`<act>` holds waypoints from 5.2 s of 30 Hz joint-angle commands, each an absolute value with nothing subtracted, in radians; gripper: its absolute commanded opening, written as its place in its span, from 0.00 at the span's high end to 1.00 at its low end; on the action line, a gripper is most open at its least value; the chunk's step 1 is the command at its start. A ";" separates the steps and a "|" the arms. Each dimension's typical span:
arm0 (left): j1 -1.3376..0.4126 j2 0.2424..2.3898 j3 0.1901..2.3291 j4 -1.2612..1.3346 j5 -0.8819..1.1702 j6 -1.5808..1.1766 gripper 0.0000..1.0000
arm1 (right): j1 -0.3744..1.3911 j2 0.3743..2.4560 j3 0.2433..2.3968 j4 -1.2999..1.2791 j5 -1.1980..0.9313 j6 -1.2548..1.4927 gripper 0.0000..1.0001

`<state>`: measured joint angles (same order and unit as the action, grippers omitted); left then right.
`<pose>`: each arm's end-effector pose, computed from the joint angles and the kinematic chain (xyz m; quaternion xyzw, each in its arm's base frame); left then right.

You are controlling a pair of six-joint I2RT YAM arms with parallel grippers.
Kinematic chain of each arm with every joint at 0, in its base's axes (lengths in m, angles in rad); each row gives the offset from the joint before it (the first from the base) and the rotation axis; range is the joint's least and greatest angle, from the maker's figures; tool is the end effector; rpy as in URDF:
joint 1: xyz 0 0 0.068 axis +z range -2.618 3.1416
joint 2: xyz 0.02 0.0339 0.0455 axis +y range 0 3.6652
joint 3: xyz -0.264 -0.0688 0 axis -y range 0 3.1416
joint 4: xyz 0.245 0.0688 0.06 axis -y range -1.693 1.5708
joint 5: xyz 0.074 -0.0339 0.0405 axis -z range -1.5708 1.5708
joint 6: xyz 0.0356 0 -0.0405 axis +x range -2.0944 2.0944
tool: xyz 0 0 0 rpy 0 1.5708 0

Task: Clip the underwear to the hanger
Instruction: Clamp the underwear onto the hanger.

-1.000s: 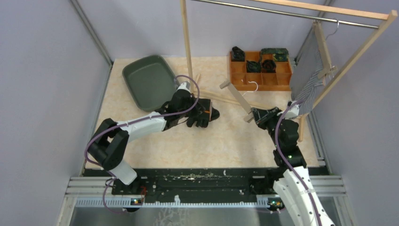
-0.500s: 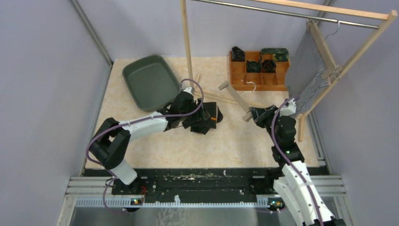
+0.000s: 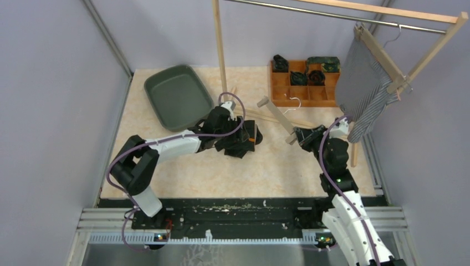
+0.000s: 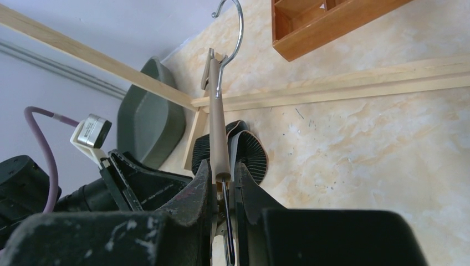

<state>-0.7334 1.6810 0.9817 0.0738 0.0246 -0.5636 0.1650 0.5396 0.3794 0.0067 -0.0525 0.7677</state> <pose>0.2698 -0.2443 0.1999 0.0811 0.8866 -0.2837 0.3562 0.1508 0.0270 0.2525 0.2090 0.7298 0.3103 0.5721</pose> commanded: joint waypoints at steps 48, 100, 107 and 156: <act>-0.736 1.688 1.035 0.379 0.218 -0.837 1.00 | 0.267 0.865 0.148 0.869 0.115 1.174 1.00; -0.749 1.729 1.060 0.515 0.283 -0.914 1.00 | 0.400 1.356 0.104 1.455 0.290 1.397 1.00; -0.750 1.726 1.058 0.515 0.283 -0.914 1.00 | 0.403 1.375 0.101 1.504 0.304 1.397 1.00; -0.762 1.764 1.230 0.215 0.322 -0.850 1.00 | 0.403 1.363 0.149 1.557 0.318 1.338 1.00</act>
